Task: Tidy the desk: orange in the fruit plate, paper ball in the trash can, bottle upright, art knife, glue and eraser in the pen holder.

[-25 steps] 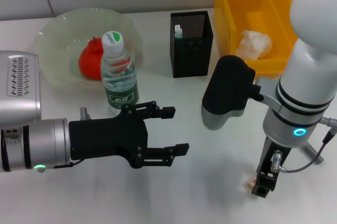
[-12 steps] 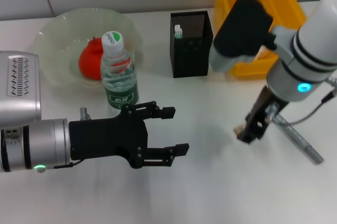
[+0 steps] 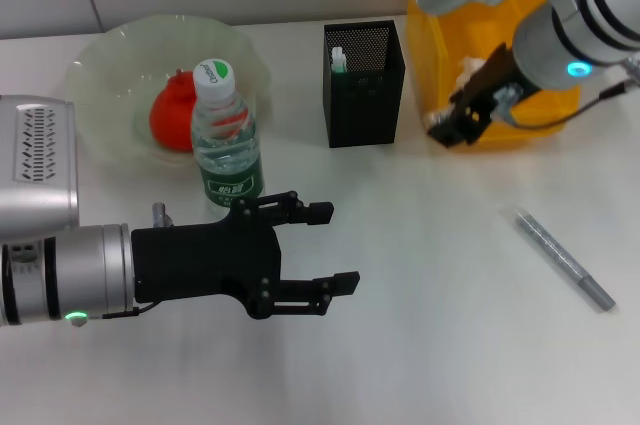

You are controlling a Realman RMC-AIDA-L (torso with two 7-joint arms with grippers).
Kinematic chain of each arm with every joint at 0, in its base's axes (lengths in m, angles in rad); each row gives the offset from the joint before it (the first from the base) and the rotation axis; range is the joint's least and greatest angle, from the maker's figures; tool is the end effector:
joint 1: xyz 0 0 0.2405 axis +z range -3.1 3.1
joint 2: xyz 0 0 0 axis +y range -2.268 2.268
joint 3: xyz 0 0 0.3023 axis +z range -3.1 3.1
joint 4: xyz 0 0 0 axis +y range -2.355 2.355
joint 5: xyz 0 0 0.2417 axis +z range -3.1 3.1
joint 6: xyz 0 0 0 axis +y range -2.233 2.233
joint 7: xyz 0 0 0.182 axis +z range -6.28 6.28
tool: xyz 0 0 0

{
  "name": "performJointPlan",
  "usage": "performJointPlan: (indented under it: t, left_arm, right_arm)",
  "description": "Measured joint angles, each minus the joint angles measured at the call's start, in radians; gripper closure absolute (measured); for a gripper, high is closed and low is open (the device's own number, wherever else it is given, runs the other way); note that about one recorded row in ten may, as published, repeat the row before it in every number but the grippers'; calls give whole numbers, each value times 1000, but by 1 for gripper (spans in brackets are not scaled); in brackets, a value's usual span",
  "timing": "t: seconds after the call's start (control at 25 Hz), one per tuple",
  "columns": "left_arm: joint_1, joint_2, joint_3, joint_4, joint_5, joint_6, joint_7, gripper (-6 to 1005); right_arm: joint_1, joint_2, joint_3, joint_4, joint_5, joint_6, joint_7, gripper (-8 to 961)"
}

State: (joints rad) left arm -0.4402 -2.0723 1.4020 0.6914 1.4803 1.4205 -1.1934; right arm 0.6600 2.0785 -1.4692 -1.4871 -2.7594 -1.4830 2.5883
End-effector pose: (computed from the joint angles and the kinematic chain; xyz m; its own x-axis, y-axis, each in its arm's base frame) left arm -0.2424 0.3480 -0.1273 0.8471 0.1238 0.5168 0.1703 -0.9844 -0.0434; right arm 0.1707 0.4468 -0.0357 0.8327 -0.5042 0.2288 -0.2927 -0.7516 -0.5911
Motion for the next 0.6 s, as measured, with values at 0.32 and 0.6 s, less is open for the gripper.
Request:
performJointPlan:
  t: [0.32, 0.6]
  left_arm:
    - [-4, -1, 0, -1, -1, 0, 0, 191]
    - [-7, -2, 0, -1, -1, 0, 0, 191]
  right_arm:
    - [7, 0, 1, -6, -31, 157, 0, 513]
    - [18, 0, -10, 28, -32, 273, -6, 512]
